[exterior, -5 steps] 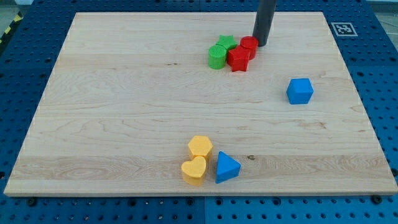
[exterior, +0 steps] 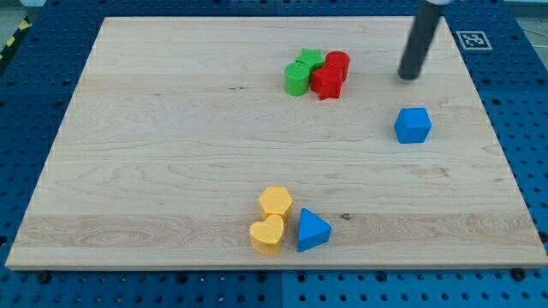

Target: Push the blue cube into the red circle

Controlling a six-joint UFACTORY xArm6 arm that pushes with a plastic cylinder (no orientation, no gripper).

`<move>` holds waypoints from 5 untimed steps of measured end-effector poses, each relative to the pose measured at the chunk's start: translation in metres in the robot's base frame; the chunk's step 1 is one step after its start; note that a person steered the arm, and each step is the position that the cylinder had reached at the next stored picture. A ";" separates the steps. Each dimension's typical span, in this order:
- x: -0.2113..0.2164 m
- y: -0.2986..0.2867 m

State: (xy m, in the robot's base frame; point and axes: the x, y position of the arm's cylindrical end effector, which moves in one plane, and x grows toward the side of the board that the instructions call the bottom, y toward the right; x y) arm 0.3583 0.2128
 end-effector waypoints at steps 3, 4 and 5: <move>0.149 0.038; 0.145 0.026; 0.132 0.015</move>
State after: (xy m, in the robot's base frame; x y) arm 0.4907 0.2274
